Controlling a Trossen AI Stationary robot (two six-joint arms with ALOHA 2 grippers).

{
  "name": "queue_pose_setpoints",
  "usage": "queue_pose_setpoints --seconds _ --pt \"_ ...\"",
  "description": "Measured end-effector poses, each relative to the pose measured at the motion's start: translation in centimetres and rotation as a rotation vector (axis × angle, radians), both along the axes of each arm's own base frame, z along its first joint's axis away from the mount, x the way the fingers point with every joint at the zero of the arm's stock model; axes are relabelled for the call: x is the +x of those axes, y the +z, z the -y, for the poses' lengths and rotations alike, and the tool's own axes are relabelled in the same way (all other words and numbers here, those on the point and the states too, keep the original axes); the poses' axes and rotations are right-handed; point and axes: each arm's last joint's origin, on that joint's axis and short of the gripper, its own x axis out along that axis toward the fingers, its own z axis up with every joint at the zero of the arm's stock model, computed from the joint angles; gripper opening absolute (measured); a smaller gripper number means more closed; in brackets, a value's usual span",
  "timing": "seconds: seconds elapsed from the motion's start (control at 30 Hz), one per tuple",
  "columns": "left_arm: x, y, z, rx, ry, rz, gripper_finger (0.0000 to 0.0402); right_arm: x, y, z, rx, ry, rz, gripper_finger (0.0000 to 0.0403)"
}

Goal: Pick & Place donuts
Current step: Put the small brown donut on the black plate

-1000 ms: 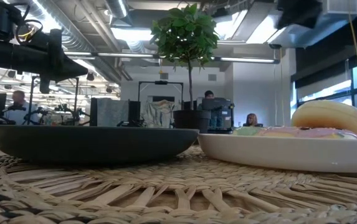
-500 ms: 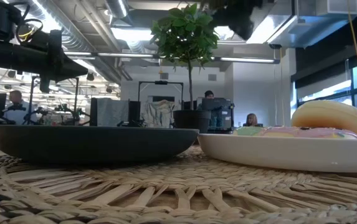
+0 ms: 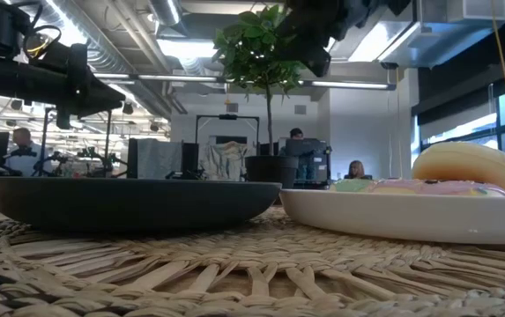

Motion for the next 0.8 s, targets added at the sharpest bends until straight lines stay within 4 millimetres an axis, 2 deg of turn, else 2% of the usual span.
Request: queue_pose_setpoints --seconds 0.1,0.3,0.4,0.53,0.6,0.8 --pt "0.0 0.0 0.0 0.0 0.0 0.0 0.0125 -0.3 0.0 0.2 -0.016 0.007 0.013 0.0172" --pt "0.0 0.0 0.0 -0.004 0.0 0.006 0.0164 -1.5 -2.3 0.4 0.025 -0.028 0.103 0.0172" --pt "0.0 0.1 0.0 -0.035 -0.016 0.043 0.017 -2.8 -2.9 0.2 0.039 -0.037 0.166 0.0172" --pt "0.3 0.7 0.4 0.014 -0.155 0.065 0.0169 -5.5 -3.1 0.1 0.037 -0.034 0.31 0.0172" --pt "0.4 1.5 0.6 0.051 -0.206 0.06 0.0169 -7.1 -3.1 0.1 0.047 -0.048 0.375 0.0172" --pt "0.7 6.0 1.7 0.175 -0.322 -0.025 0.017 -10.9 -3.3 0.5 0.051 -0.196 0.475 0.0172"
